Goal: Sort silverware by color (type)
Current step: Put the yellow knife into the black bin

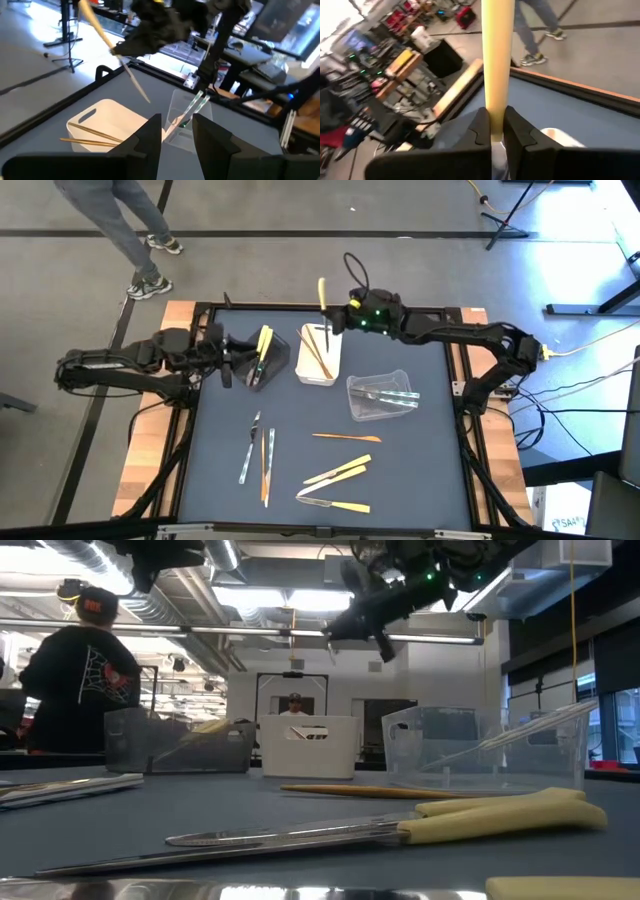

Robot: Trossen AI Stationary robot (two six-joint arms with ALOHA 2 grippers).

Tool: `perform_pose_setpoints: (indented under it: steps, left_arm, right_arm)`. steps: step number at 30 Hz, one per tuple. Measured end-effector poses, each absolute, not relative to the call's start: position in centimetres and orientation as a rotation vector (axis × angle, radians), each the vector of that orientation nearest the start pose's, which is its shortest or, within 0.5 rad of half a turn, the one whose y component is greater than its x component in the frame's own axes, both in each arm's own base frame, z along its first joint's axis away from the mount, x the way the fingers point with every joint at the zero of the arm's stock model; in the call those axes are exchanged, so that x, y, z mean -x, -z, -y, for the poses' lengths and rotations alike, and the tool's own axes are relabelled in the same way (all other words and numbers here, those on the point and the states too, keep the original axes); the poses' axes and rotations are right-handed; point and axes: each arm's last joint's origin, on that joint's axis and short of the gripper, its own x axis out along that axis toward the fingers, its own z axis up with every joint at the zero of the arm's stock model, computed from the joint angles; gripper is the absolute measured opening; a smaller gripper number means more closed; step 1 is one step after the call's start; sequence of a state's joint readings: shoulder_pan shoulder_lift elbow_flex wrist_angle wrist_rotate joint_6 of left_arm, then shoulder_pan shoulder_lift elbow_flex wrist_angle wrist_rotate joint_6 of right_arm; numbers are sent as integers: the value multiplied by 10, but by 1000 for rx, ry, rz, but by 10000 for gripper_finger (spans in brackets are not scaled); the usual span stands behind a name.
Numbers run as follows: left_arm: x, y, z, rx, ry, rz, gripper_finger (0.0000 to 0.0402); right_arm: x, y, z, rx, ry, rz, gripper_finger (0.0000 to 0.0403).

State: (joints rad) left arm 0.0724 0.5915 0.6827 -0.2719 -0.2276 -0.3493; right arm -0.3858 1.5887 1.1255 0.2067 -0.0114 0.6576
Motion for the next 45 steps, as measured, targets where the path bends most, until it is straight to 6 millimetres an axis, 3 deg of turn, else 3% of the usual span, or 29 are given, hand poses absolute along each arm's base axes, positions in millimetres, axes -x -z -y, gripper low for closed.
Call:
perform_pose_setpoints:
  steps: [10,19,34,45]
  left_arm:
    - [-156,-310,-22,500,-473,-80,103]
    - [-191,-303,-25,535,-515,-27,103]
    - [-251,-280,-30,552,-485,62,103]
    - [-269,-262,-29,600,-479,45,103]
  right_arm:
    - [-354,-290,87,-644,433,-101,7]
    - [-360,-290,52,-607,510,-79,7]
    - [-361,-284,21,-587,466,-156,7]
    - [-358,-275,8,-550,510,-236,7]
